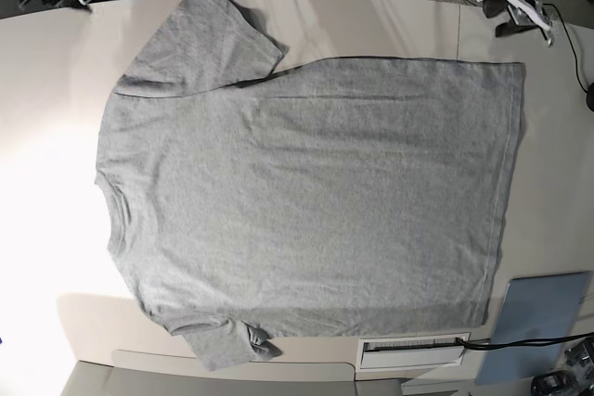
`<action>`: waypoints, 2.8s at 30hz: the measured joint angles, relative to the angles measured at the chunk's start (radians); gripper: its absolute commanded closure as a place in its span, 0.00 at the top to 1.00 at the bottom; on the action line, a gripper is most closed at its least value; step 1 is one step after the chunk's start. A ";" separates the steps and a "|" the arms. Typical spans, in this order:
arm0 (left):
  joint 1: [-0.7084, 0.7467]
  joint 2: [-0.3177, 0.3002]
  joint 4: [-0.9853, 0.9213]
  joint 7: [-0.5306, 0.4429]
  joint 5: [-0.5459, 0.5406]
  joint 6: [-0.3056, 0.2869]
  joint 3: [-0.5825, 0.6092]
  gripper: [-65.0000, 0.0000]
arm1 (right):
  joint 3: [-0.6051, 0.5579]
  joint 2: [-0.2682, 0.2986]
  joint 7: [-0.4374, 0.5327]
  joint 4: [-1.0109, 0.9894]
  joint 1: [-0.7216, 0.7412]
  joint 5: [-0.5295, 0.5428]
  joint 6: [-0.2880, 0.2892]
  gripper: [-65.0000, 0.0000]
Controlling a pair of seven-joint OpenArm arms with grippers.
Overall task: Fold the T-shirt properly
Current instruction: 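Move both grippers to the shirt's shoulder corners and pinch them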
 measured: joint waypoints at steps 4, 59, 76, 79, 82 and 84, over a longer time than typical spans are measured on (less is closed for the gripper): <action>-0.121 -0.038 -0.085 -0.041 0.008 -0.049 -0.001 0.56 | 0.000 -0.003 -0.019 -0.005 -0.003 -0.044 0.005 0.41; -0.643 -0.036 -0.684 -0.278 0.170 -0.105 0.289 0.00 | -0.032 0.071 0.277 -0.005 0.184 -0.663 0.207 0.41; -0.640 -0.036 -0.684 -0.278 0.162 -0.105 0.288 0.00 | -0.466 0.182 0.191 -0.278 0.475 -0.819 0.202 0.41; -0.640 -0.036 -0.684 -0.278 0.162 -0.105 0.288 0.00 | -0.495 0.193 0.188 -0.315 0.510 -0.819 0.199 0.41; -0.640 -0.036 -0.684 -0.278 0.162 -0.105 0.288 0.00 | -0.534 0.192 0.188 -0.327 0.536 -0.820 0.200 0.41; -0.640 -0.036 -0.684 -0.278 0.162 -0.105 0.288 0.00 | -0.564 0.193 0.188 -0.333 0.552 -0.819 0.200 0.41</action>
